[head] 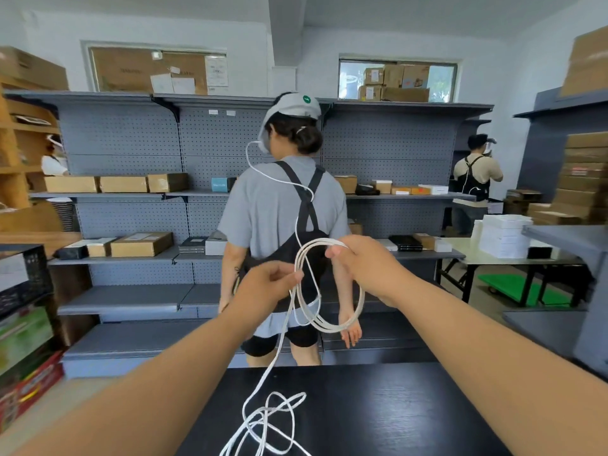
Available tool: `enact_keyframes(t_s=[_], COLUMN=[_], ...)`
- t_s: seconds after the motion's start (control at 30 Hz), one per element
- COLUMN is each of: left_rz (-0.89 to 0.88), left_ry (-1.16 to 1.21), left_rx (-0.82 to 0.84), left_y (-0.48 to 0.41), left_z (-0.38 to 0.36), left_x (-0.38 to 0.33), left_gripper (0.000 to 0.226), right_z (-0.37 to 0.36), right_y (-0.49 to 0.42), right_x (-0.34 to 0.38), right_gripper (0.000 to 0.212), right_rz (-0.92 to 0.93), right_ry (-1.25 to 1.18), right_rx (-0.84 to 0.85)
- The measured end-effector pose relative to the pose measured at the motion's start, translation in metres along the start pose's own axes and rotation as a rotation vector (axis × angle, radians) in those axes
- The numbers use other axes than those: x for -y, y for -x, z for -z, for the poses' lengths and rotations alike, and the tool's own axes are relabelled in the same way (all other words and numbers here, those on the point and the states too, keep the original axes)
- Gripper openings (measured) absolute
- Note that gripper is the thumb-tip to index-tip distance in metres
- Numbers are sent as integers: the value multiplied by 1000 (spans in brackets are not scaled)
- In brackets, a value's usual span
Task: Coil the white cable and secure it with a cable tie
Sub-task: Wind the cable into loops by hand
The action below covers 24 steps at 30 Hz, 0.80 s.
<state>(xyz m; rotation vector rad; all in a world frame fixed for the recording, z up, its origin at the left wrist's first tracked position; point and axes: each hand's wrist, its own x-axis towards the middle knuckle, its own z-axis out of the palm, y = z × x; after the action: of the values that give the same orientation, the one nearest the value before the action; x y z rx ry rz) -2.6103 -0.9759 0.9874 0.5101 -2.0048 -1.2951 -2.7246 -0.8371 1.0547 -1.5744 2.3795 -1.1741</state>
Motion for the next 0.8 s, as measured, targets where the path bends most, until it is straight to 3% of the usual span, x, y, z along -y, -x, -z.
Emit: enact_keyframes(t_s=[0.27, 0.47, 0.67, 0.8], left_rz=[193, 331, 187, 71], left_ry=[253, 436, 477, 380], left_rx=[90, 92, 30, -23], left_y=[26, 24, 18, 12], left_z=[-29, -41, -39, -34], left_x=[21, 21, 7, 2], left_gripper=[29, 38, 19, 36], right_z=[6, 5, 2, -7], right_y=[-3, -8, -12, -13], right_x=[-3, -3, -16, -24], right_gripper=[27, 26, 28, 25], right_rz=[-43, -46, -120, -178], right_ry=[-320, -392, -476, -588], right_rx=[-146, -228, -352, -443])
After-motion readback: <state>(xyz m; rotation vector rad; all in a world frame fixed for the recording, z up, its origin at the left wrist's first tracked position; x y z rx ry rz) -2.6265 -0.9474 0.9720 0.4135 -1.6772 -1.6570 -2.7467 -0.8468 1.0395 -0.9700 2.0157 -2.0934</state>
